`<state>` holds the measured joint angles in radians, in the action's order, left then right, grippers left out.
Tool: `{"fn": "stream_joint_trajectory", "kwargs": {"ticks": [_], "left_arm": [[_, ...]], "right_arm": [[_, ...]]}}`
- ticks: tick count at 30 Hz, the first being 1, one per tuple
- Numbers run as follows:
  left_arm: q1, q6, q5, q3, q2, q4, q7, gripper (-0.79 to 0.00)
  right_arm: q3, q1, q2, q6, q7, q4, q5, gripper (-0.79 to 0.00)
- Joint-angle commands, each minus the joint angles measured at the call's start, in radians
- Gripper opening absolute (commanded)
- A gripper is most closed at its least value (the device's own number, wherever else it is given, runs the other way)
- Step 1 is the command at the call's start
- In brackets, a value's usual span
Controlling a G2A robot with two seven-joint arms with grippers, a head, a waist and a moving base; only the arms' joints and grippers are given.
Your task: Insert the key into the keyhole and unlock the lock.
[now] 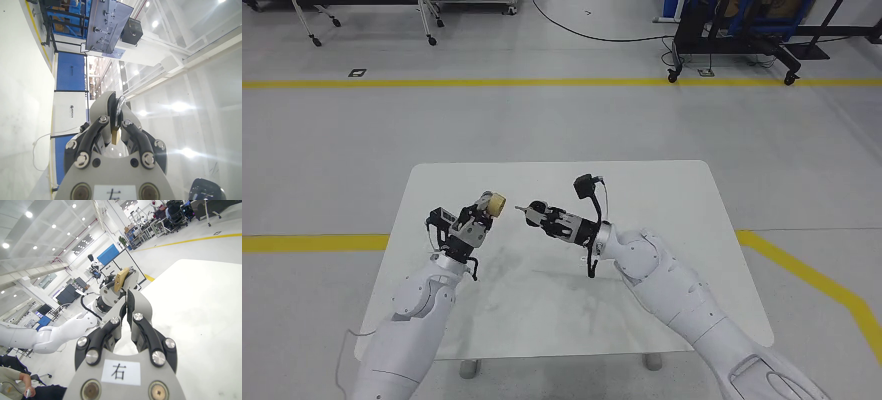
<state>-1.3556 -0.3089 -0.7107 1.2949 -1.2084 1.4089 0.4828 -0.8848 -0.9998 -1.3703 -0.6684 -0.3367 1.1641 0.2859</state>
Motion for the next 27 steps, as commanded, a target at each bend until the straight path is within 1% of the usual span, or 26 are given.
{"fn": "stream_joint_trajectory", "kwargs": {"ticks": [1, 8, 15, 27], "left_arm": [[0.001, -0.026, 0.054, -0.005, -0.001, -0.001, -0.02, -0.785], [-0.01, -0.099, 0.179, 0.003, -0.002, 0.01, -0.071, -0.785], [-0.02, -0.103, 0.21, 0.005, -0.005, 0.024, -0.082, -0.785], [-0.021, -0.124, 0.241, 0.014, -0.009, 0.023, -0.081, -0.785]], "right_arm": [[-0.003, -0.009, 0.003, 0.018, -0.027, 0.022, -0.008, -0.785], [-0.01, -0.028, 0.005, 0.014, -0.081, 0.054, -0.079, -0.785], [0.015, -0.017, -0.007, 0.006, -0.092, 0.036, -0.149, -0.785], [0.024, 0.006, -0.021, 0.007, -0.073, -0.022, -0.169, -0.785]]}}
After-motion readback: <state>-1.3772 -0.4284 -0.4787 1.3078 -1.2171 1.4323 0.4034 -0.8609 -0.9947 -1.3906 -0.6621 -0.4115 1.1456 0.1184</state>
